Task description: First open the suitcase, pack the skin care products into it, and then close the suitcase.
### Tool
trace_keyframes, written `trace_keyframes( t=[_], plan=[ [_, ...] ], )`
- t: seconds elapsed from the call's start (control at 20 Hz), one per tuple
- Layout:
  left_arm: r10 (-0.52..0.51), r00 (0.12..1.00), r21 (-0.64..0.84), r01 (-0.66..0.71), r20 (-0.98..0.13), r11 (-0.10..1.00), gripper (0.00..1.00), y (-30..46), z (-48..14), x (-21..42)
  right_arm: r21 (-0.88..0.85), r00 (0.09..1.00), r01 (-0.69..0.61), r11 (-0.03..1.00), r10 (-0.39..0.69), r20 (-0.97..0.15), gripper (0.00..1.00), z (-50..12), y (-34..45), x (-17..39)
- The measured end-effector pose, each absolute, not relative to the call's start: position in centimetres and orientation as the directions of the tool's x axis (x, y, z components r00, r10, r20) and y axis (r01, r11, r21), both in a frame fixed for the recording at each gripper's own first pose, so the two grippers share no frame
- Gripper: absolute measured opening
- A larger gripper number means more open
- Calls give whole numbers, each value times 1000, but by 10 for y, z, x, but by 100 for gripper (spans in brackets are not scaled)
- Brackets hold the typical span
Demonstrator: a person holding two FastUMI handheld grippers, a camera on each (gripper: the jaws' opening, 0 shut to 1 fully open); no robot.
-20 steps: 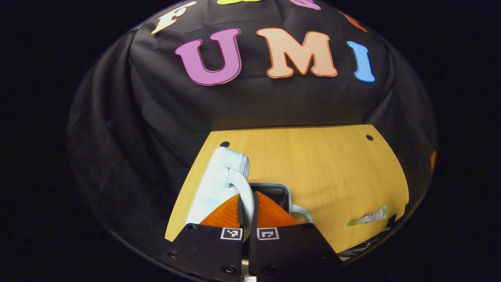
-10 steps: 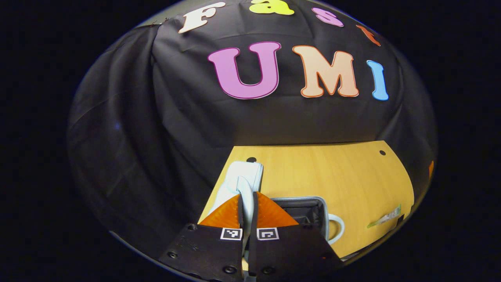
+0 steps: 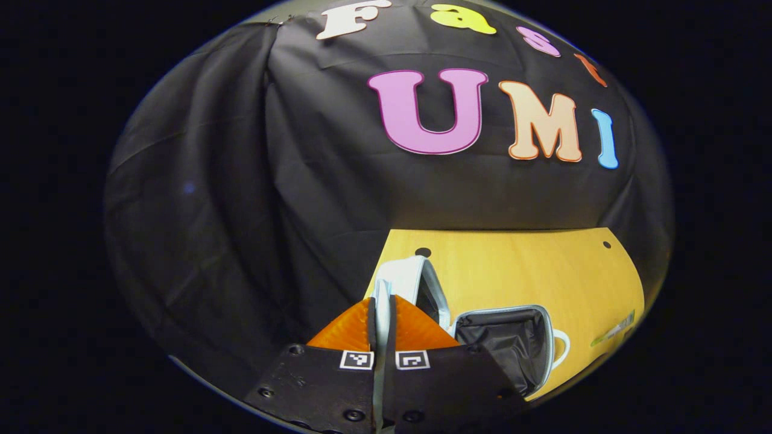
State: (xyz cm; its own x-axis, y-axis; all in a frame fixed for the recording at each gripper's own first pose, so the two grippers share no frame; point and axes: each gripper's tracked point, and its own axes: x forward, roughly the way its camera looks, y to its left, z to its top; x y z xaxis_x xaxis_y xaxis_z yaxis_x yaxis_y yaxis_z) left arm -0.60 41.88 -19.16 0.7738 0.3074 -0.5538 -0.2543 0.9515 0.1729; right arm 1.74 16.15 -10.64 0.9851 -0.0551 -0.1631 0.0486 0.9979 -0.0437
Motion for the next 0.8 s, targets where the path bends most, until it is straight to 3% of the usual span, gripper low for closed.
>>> trace_keyframes(
  t=[0.5,0.8],
  plan=[
    [393,689,148,-388,-609,910,0,514,-260,-13,-62,979,17,998,-29,-201,98,-113,191,22],
    [407,633,122,-444,-658,888,0,544,-312,-22,-16,962,-55,998,49,-267,98,-127,226,16]
  ],
)
